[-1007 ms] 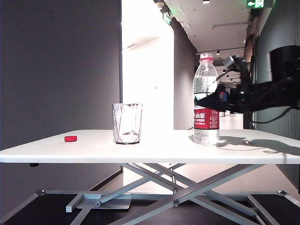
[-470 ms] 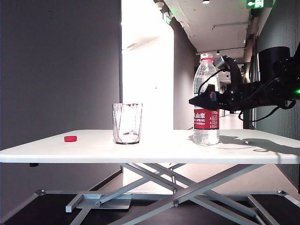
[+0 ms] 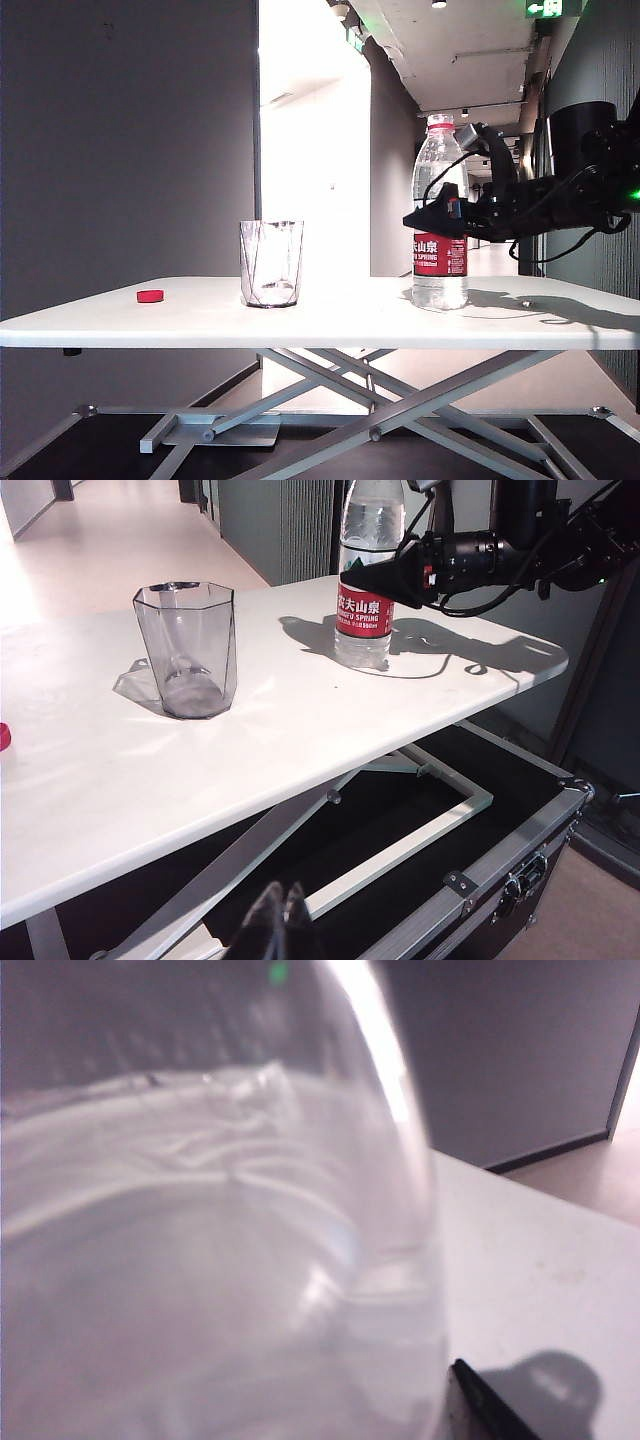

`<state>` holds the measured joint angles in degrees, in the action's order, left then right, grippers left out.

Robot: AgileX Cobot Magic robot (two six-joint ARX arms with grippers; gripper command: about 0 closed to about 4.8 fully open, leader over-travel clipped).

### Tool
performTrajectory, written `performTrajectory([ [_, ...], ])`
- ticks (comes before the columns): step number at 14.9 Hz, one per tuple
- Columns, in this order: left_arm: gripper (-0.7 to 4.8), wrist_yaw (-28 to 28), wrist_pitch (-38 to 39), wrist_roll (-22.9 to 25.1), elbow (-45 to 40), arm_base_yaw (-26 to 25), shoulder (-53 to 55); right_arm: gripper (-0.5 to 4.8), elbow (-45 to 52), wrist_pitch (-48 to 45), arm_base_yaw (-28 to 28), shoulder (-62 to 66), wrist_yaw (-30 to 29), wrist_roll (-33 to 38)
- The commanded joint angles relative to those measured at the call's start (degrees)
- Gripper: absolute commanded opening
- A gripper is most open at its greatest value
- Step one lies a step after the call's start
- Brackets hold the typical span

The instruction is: Pick up the mineral water bottle on the table and pour water into the mug until it's half full.

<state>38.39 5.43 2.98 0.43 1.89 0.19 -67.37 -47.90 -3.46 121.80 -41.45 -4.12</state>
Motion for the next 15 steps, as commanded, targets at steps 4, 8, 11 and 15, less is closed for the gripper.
performTrajectory([
  [4, -0.05, 0.22, 0.37, 1.18, 0.15, 0.07, 0.02, 4.79, -0.13, 0.07, 0.70, -0.24, -1.09, 0.02],
  [8, -0.05, 0.20, 1.60, 1.33, 0.15, 0.07, 0.02, 1.97, -0.13, -0.04, 0.92, -0.24, -3.80, 0.00],
  [11, -0.05, 0.20, 1.84, 1.55, 0.15, 0.07, 0.02, 1.74, -0.13, -0.09, 0.83, -0.24, -4.15, 0.02],
  [15, -0.05, 0.20, 1.84, 1.55, 0.15, 0.07, 0.02, 1.74, -0.13, -0.39, 0.50, -0.68, -6.27, 0.02],
])
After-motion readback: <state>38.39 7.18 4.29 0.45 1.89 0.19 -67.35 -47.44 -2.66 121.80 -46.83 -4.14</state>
